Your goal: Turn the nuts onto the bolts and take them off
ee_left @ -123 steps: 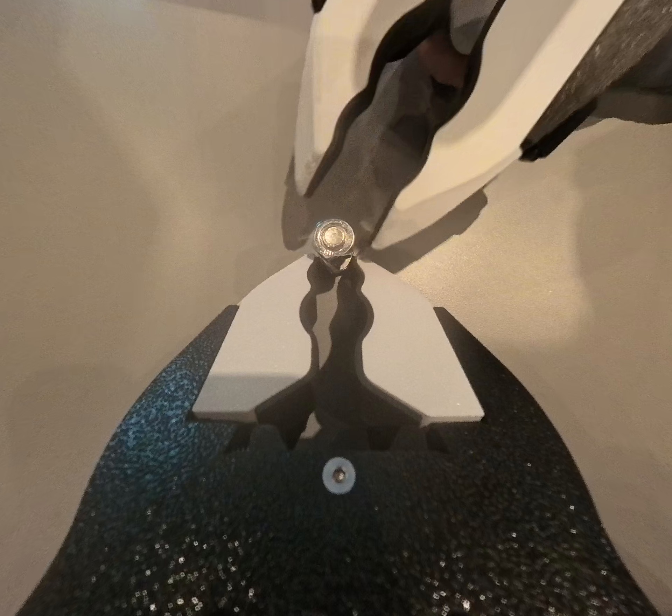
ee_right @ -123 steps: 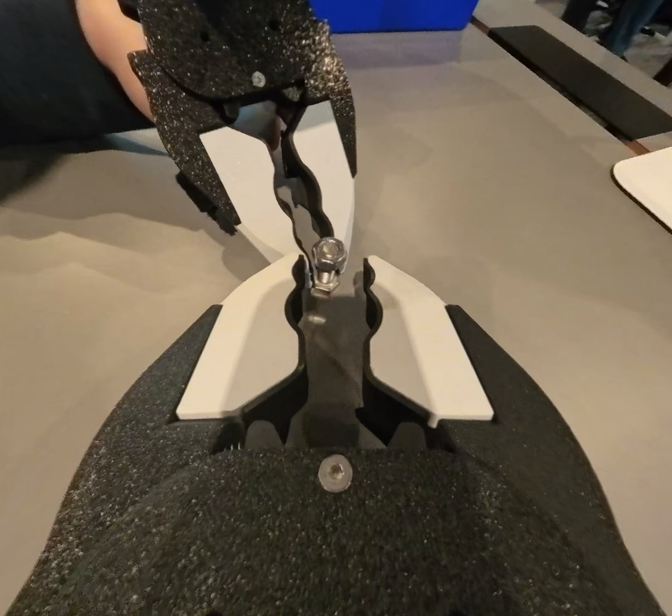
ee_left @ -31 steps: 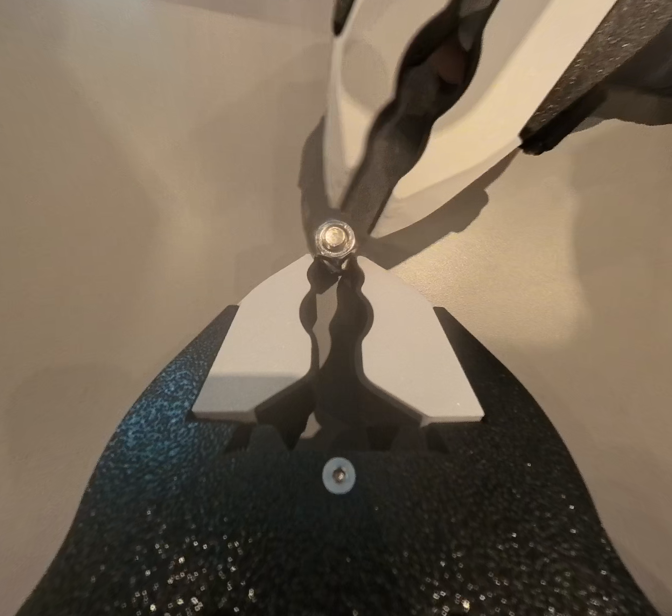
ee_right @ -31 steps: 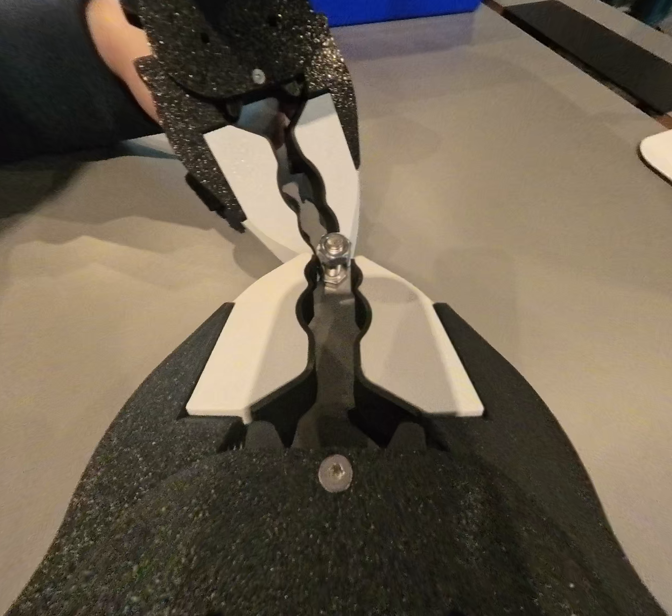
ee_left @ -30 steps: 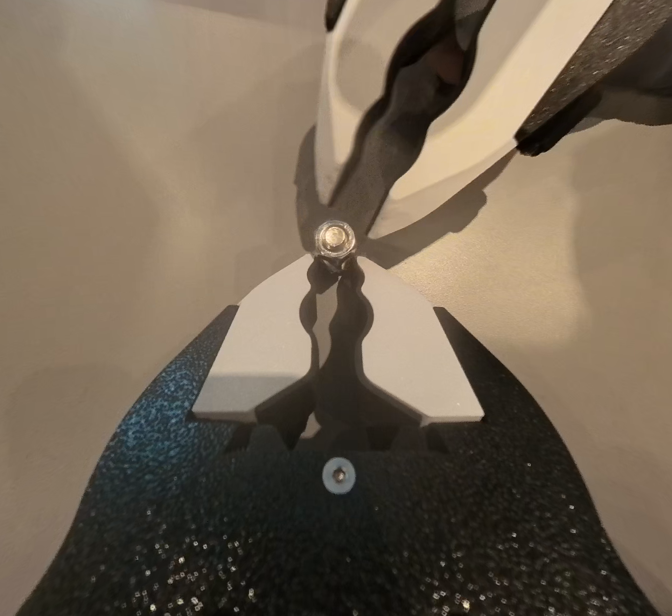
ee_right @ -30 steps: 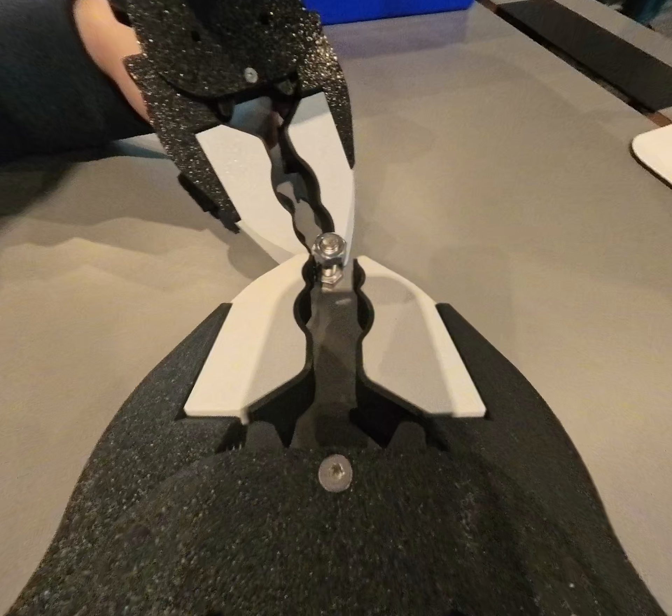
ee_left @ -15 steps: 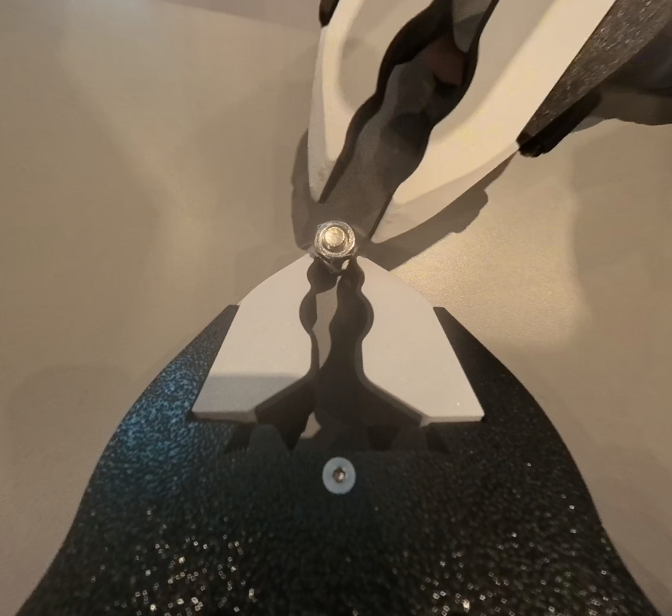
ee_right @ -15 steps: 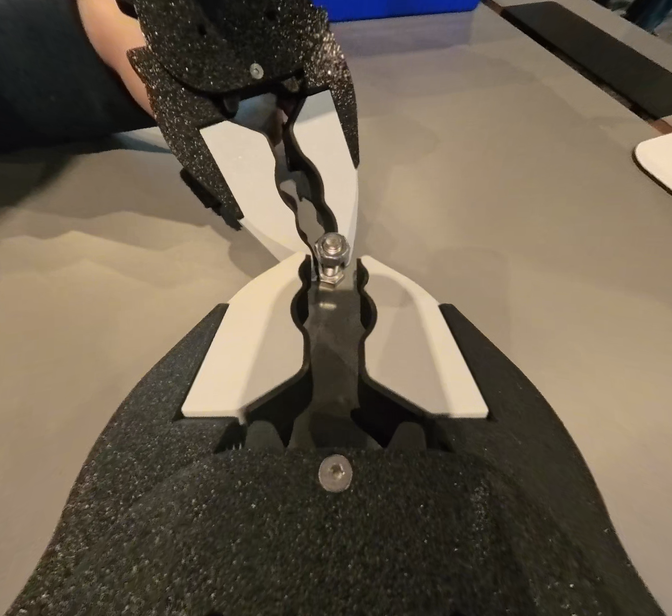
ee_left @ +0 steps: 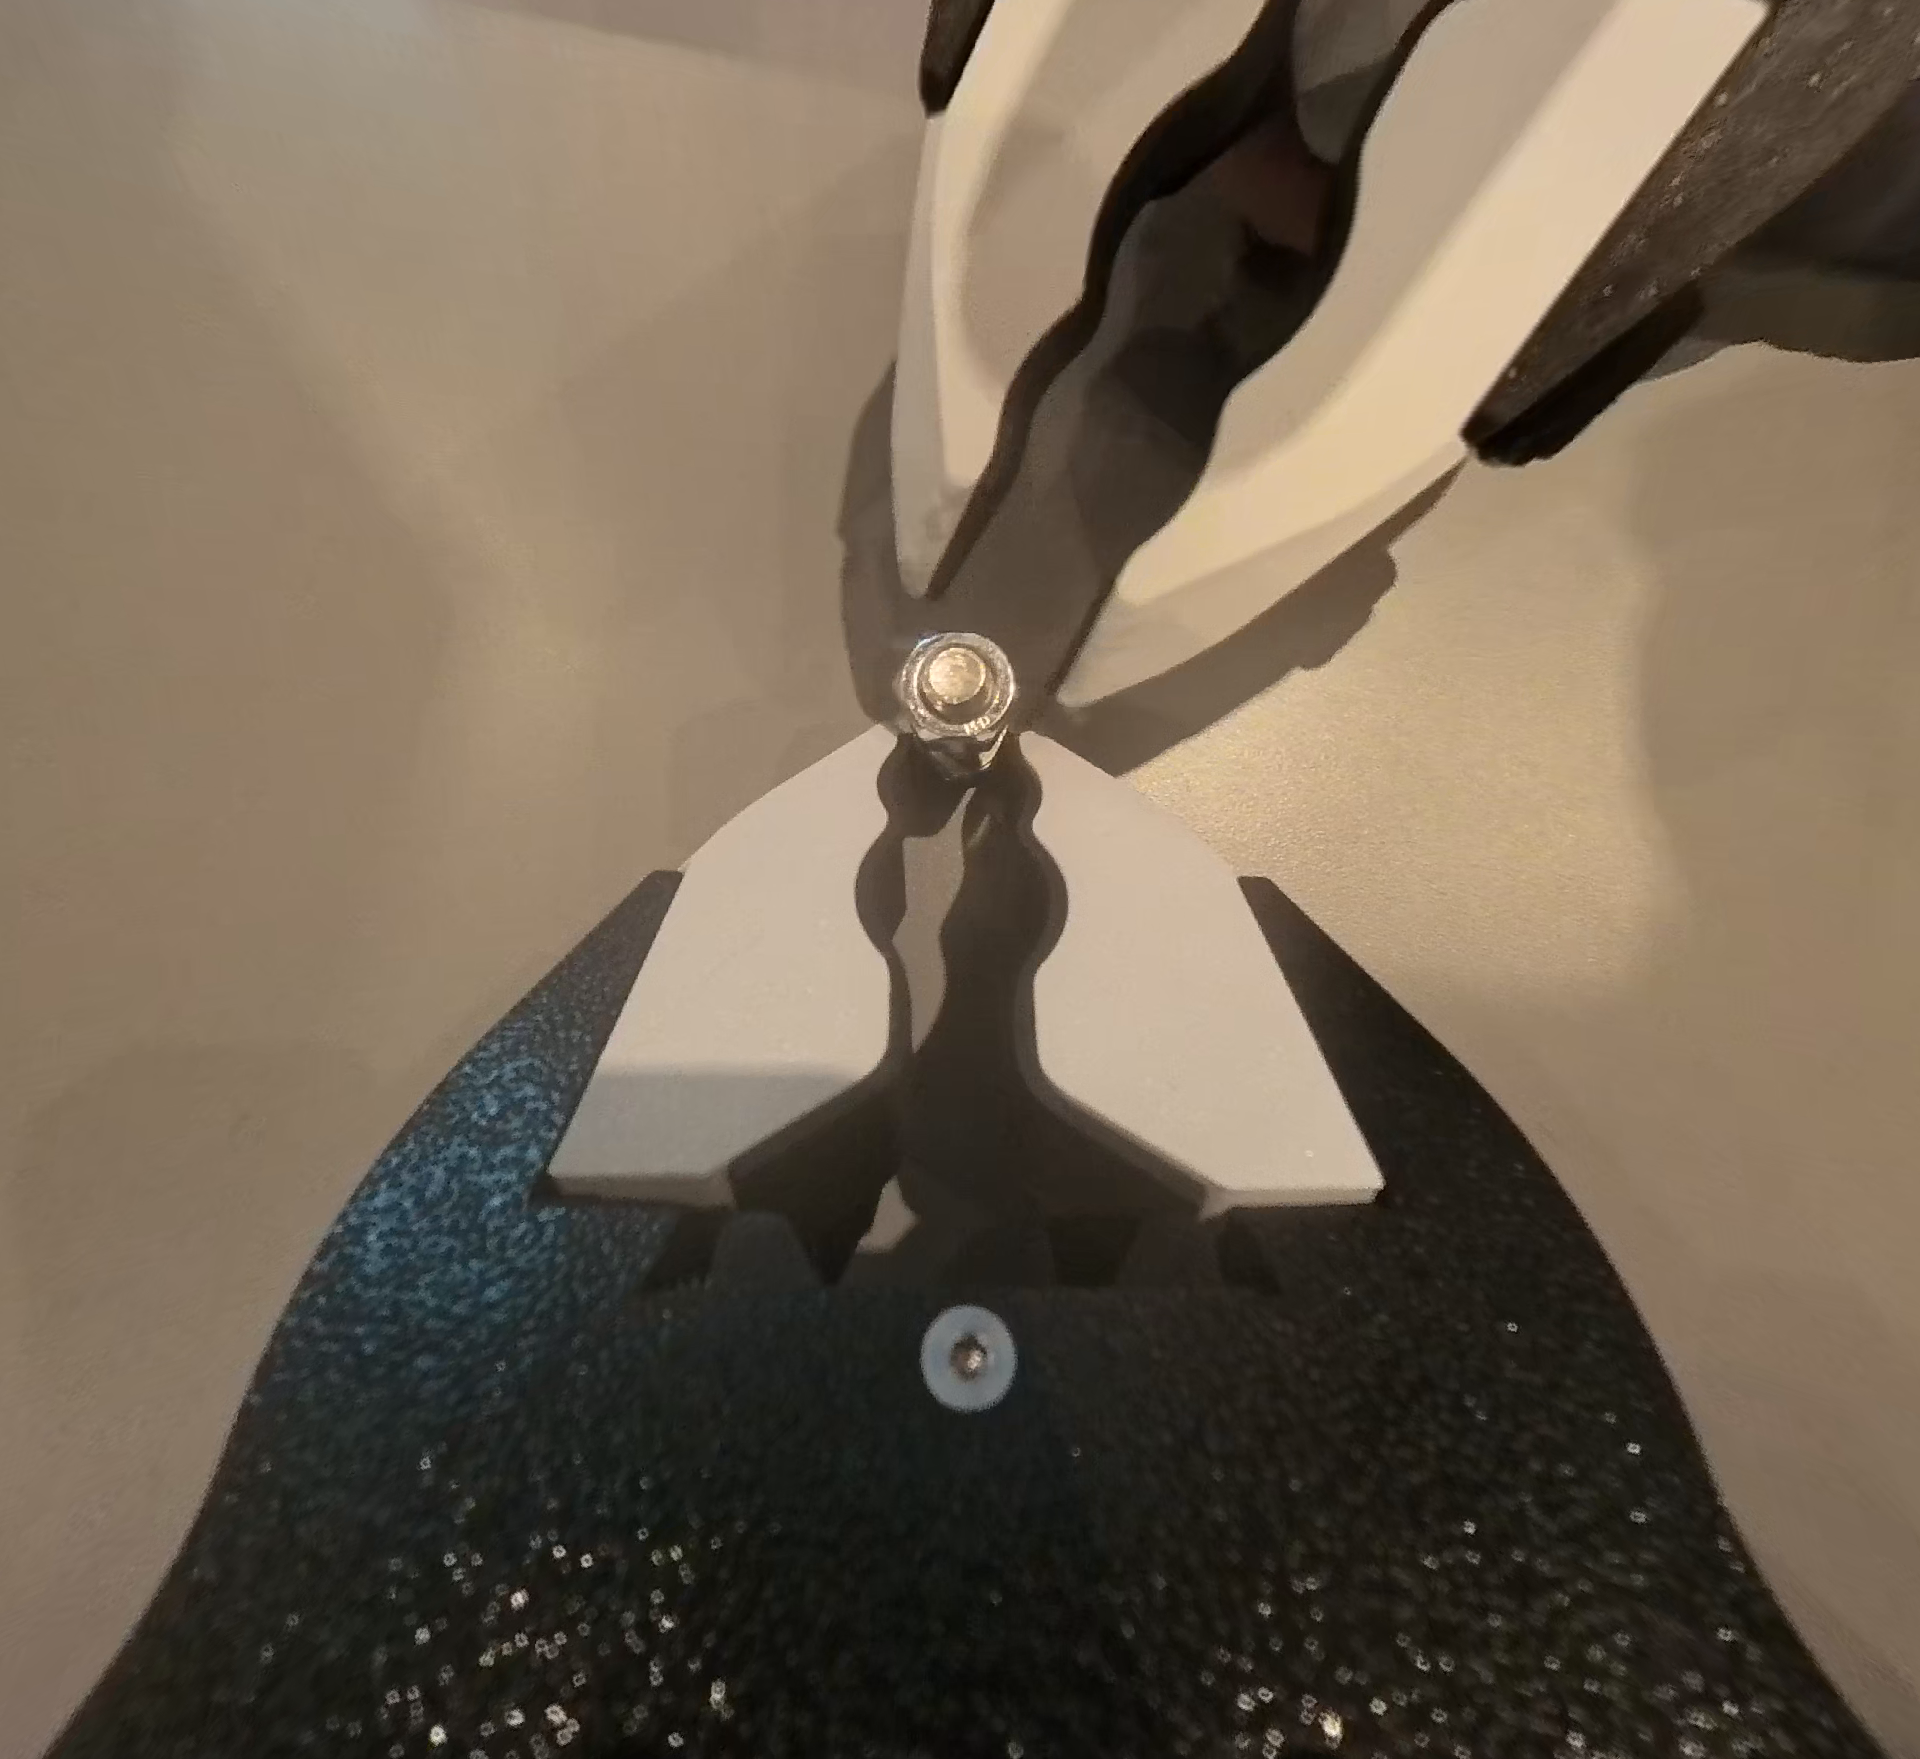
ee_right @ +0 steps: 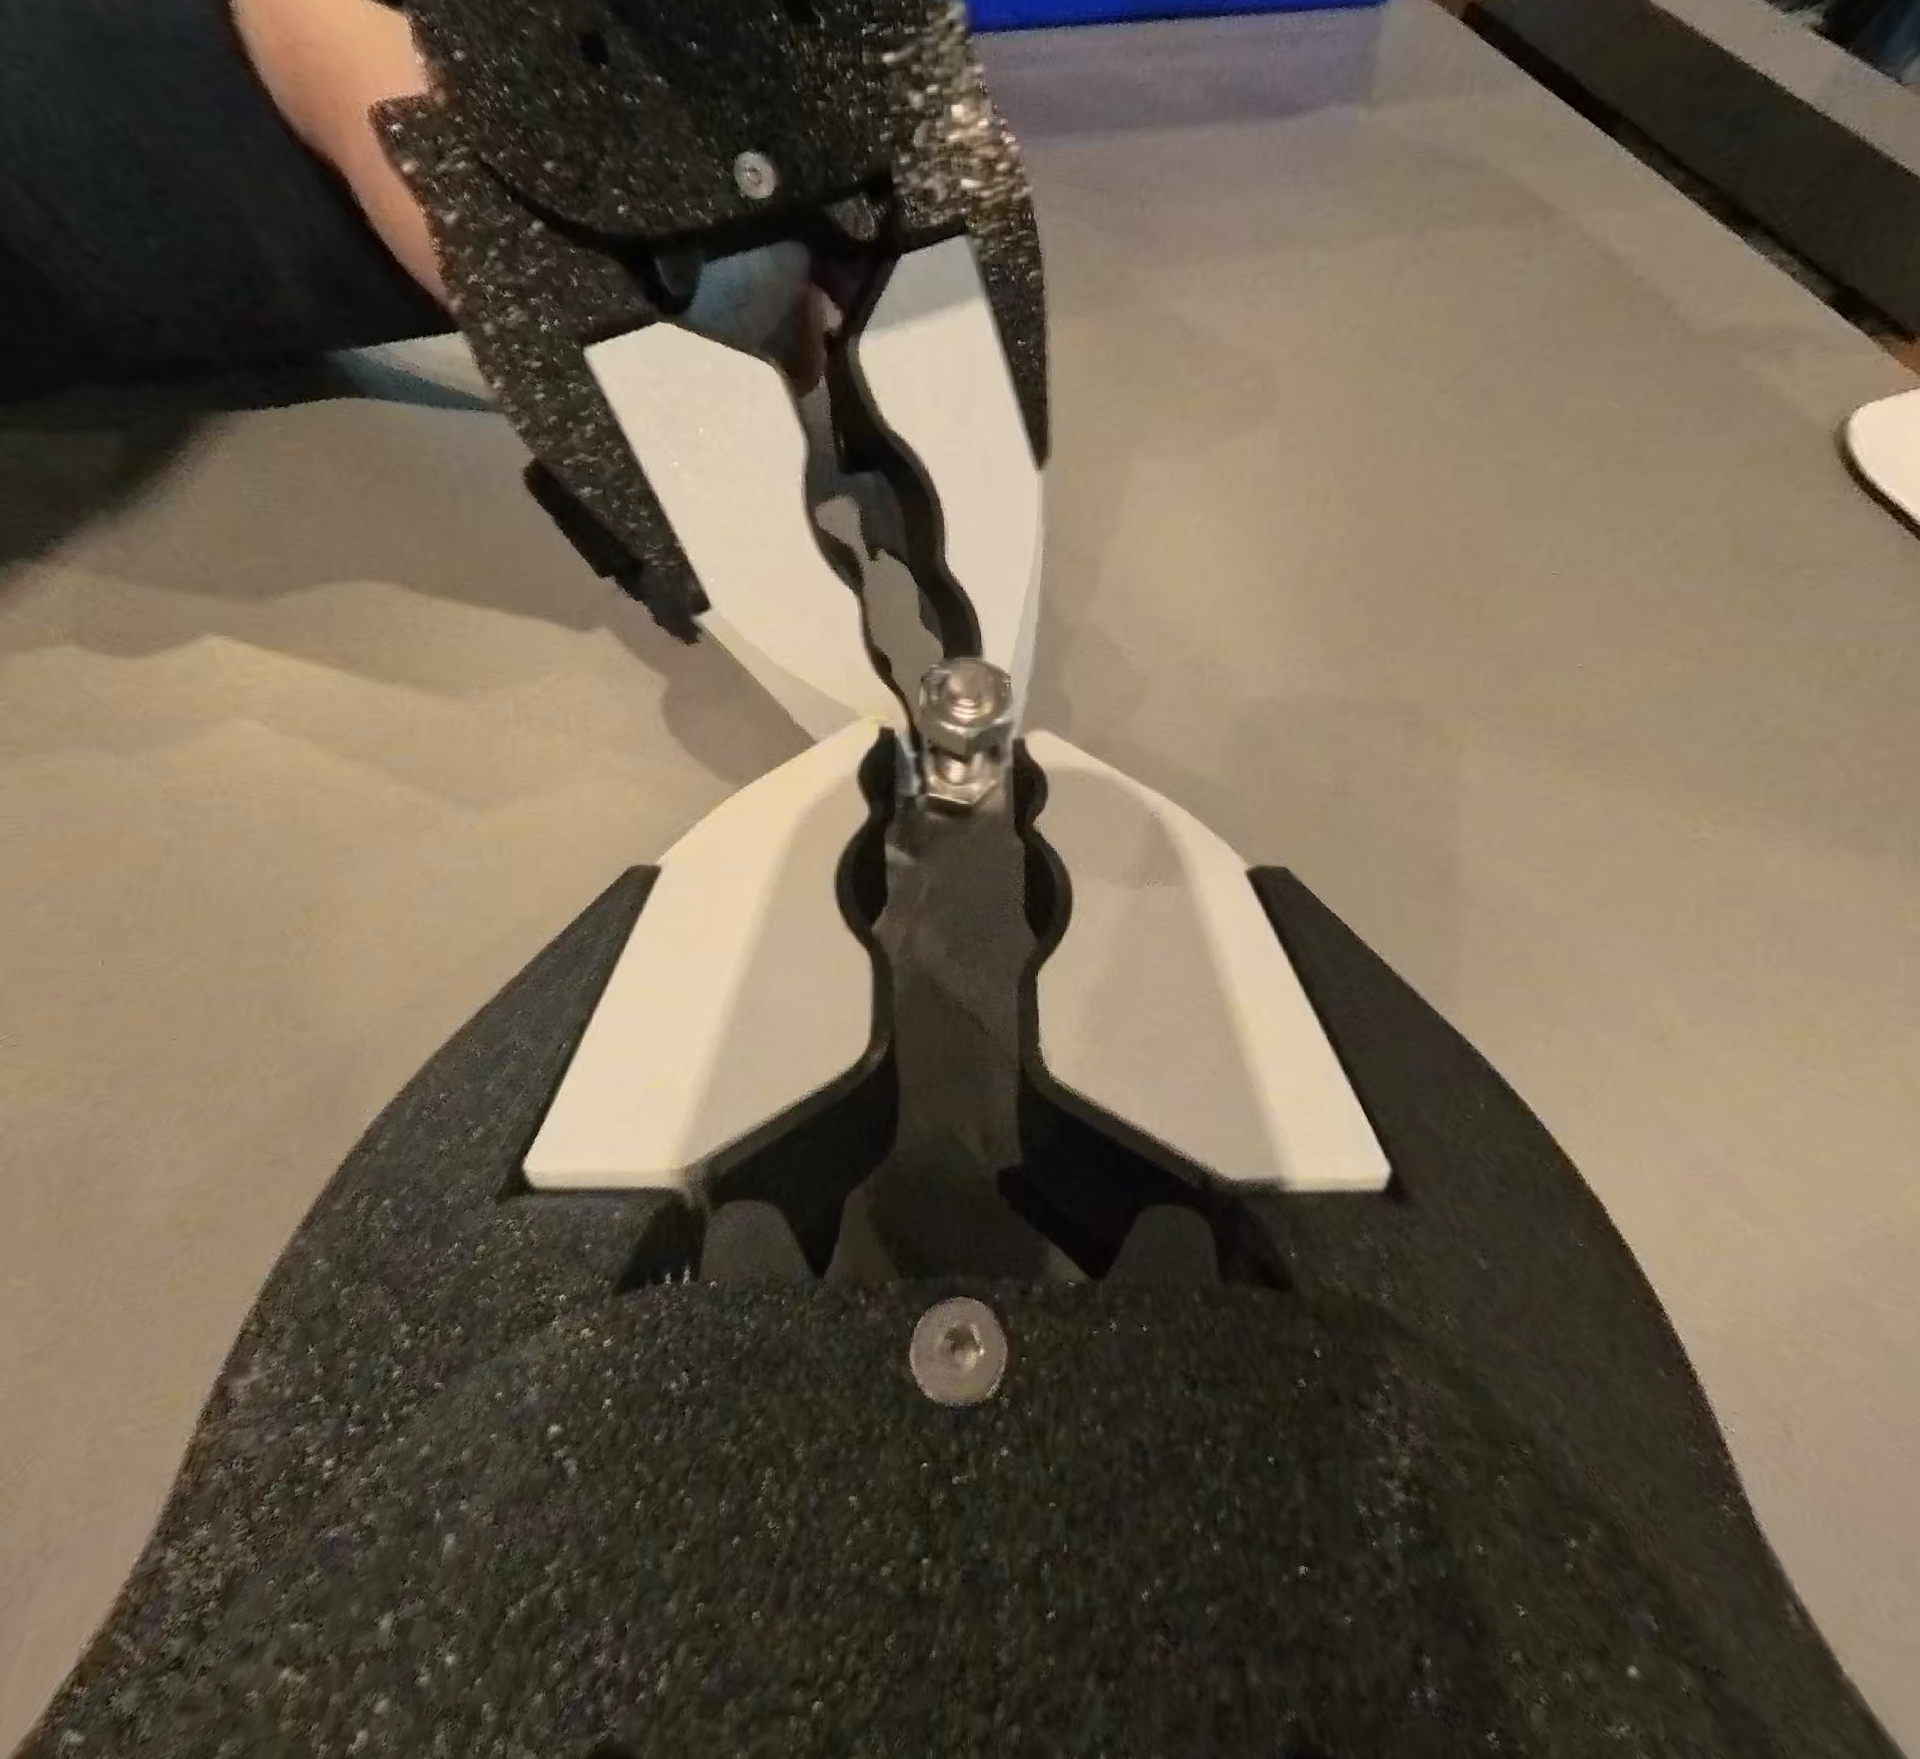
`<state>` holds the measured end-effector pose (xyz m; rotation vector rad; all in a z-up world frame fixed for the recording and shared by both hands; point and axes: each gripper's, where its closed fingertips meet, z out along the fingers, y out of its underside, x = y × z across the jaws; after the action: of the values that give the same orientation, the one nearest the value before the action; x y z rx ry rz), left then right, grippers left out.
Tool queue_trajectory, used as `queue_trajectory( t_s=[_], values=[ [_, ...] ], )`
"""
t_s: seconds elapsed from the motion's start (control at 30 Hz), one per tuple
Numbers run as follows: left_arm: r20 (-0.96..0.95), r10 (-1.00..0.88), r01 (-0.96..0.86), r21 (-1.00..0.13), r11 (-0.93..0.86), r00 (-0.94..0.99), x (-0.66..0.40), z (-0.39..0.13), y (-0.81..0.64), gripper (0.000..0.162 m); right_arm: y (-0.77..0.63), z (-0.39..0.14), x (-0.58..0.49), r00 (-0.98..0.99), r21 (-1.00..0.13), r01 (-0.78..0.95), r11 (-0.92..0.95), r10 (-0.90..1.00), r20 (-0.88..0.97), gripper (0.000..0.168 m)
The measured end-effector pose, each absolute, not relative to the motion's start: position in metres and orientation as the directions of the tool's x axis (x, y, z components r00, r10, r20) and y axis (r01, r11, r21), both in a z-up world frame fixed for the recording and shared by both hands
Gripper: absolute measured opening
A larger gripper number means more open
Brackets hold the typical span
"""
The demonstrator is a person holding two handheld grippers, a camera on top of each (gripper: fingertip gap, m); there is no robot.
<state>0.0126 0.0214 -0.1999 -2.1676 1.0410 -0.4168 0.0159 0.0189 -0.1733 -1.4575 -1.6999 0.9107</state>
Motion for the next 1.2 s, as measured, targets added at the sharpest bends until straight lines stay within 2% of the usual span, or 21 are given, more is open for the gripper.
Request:
queue_trajectory(
  t_s=[0.03, 0.1, 0.13, 0.37, 0.5, 0.63, 0.8, 1.0, 1.07, 1.1, 1.2],
  values=[
    [-0.007, -0.778, -0.558, -0.702, -0.443, 0.628, 0.013, -0.200, 0.021, 0.016, 0.013, -0.174, 0.017, -0.151, -0.861, 0.489, 0.138, 0.986, 0.072, 0.019],
    [-0.007, -0.778, -0.557, -0.702, -0.444, 0.629, 0.013, -0.200, 0.021, 0.016, -0.003, -0.171, 0.021, -0.262, -0.869, 0.455, 0.194, 0.962, 0.077, 0.001],
    [-0.006, -0.777, -0.556, -0.702, -0.445, 0.629, 0.013, -0.200, 0.021, 0.016, -0.004, -0.171, 0.022, -0.263, -0.871, 0.450, 0.197, 0.961, 0.081, 0.001],
    [-0.040, -0.780, -0.576, -0.698, -0.425, 0.624, 0.012, -0.199, 0.020, 0.017, 0.015, -0.161, 0.020, -0.144, -0.904, 0.413, 0.113, 0.988, 0.057, 0.024],
    [0.019, -0.801, -0.553, -0.714, -0.429, 0.598, 0.019, -0.199, 0.008, 0.040, 0.023, -0.164, 0.019, -0.097, -0.896, 0.439, 0.066, 0.995, 0.026, 0.036],
    [0.077, -0.791, -0.515, -0.720, -0.465, 0.607, 0.015, -0.197, 0.000, 0.061, 0.023, -0.174, 0.016, -0.102, -0.863, 0.502, 0.057, 0.995, 0.006, 0.038],
    [0.084, -0.777, -0.498, -0.724, -0.478, 0.624, 0.005, -0.197, -0.004, 0.060, 0.018, -0.181, 0.008, -0.135, -0.840, 0.535, 0.091, 0.991, 0.021, 0.031],
    [0.082, -0.784, -0.505, -0.723, -0.472, 0.615, 0.005, -0.197, -0.006, 0.058, 0.020, -0.182, 0.003, -0.127, -0.833, 0.543, 0.103, 0.991, 0.040, 0.033],
    [0.082, -0.784, -0.504, -0.723, -0.472, 0.616, 0.005, -0.197, -0.006, 0.058, 0.020, -0.183, 0.002, -0.127, -0.831, 0.547, 0.102, 0.991, 0.038, 0.029],
    [0.084, -0.783, -0.502, -0.724, -0.473, 0.616, 0.005, -0.197, -0.006, 0.057, 0.019, -0.183, 0.001, -0.136, -0.830, 0.547, 0.107, 0.990, 0.038, 0.020],
    [0.088, -0.781, -0.498, -0.725, -0.475, 0.618, 0.004, -0.197, -0.005, 0.057, 0.020, -0.183, 0.001, -0.123, -0.830, 0.545, 0.119, 0.991, 0.062, 0.019]
  ],
)
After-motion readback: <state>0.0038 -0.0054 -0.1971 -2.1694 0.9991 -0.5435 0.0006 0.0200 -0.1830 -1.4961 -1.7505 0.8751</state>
